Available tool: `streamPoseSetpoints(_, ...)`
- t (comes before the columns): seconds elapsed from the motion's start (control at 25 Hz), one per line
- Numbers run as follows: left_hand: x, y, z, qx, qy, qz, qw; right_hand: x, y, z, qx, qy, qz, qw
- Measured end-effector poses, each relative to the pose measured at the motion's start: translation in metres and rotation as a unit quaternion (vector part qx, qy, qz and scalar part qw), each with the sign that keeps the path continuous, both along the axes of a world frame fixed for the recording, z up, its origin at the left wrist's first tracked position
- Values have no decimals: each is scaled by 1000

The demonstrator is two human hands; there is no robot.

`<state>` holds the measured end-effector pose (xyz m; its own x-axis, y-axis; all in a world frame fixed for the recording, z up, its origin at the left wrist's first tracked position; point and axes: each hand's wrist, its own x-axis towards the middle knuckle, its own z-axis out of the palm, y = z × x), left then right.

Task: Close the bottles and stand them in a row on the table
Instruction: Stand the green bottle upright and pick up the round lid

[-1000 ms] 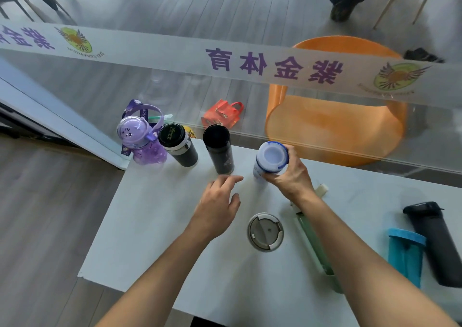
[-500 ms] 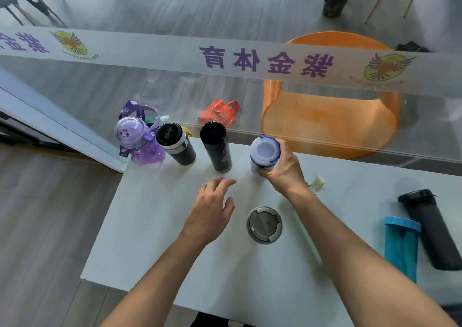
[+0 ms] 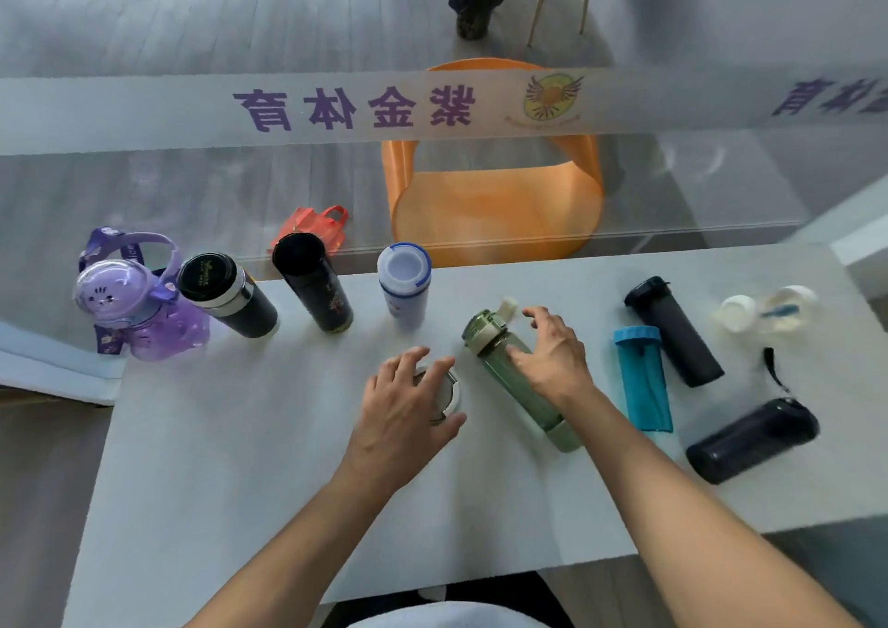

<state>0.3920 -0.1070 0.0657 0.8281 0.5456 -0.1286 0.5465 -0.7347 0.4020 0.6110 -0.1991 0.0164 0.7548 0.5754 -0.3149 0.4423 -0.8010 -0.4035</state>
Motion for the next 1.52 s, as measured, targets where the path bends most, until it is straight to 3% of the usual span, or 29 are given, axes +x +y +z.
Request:
streamPoseSetpoints(0.32,6,-15,-11,-57,-13,80,995,8,14,-27,-97,-6,107,989)
streamPoseSetpoints(0.52,17,-31,-14,-55,-24,153,986,16,31,-46,-118,36,97,988)
streamPoseSetpoints(0.76,25,-39,-11,-50,-18,184,982,47,24,-16,77,100,52,991)
streamPoseSetpoints(0.96,26,-41,-11,-56,-20,201,978,65,49,14,261,119,56,956)
streamPoseSetpoints(1.28,27,-41,-13,-57,-28,206,976,62,74,17,347,149,45,925)
streamPoseSetpoints(1.52,27,-42,-15,-55,-27,210,976,67,66,20,353,106,16,929)
